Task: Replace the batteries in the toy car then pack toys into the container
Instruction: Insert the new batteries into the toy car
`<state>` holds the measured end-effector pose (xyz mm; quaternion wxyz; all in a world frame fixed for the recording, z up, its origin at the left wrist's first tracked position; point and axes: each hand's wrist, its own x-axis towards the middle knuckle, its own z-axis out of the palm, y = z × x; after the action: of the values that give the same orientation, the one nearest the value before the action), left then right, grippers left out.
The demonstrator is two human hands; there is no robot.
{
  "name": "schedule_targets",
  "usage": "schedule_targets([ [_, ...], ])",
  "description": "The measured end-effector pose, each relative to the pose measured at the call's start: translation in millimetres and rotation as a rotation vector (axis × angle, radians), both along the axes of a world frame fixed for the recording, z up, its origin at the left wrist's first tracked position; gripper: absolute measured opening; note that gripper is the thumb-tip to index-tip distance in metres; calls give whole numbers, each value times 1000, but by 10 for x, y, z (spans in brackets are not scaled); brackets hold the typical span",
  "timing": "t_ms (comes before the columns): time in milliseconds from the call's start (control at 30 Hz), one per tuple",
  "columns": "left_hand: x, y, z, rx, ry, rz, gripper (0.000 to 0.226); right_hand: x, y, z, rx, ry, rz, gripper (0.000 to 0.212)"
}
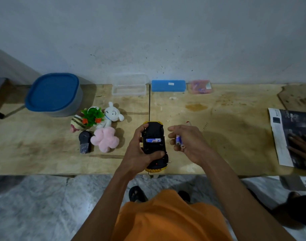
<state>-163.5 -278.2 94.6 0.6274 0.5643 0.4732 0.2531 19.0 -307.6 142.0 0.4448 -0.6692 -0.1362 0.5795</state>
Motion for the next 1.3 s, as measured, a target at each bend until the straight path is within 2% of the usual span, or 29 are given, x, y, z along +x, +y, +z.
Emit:
schedule_targets([
  [67,-19,-21,-27,-35,-8,5,95,84,-52,37,24,223,-98,24],
  [133,-28,-55,-44,-58,-21,-6,95,130,-108,39,63,343,-145,20],
  [233,-5,-93,-57,-81,-33,-17,95,127,-179,-20,69,427,-212,21],
  [333,27,-120,-53,-104,-27,-25,96,101,-218,-82,63,417,-264,12],
  [400,40,-130,-49,-108,-22,-42,97,61,-248,-84,43,319,-247,12],
  [500,53,-139,-35,-118,-15,-65,100,17,-294,-98,54,-20,-124,21],
  [567,60,-145,-16,-120,-9,-83,103,6,-299,-101,148,-198,-42,20],
  [767,70,-133,55,-122,-47,-121,102,-17,-169,-56,391,-510,308,16],
  [900,74,-115,84,-137,-70,-125,101,-10,-60,-55,475,-532,480,17],
  [1033,75,-75,100,-149,-60,-114,101,13,52,-69,495,-725,667,18],
  [1133,73,-52,123,-166,-69,-95,101,-13,99,12,531,-794,845,18],
  [1233,74,-26,135,-139,-61,-94,100,-23,134,163,482,-938,1009,20],
  [1300,80,-10,142,-120,-47,-93,100,-2,147,190,459,-968,1074,22],
])
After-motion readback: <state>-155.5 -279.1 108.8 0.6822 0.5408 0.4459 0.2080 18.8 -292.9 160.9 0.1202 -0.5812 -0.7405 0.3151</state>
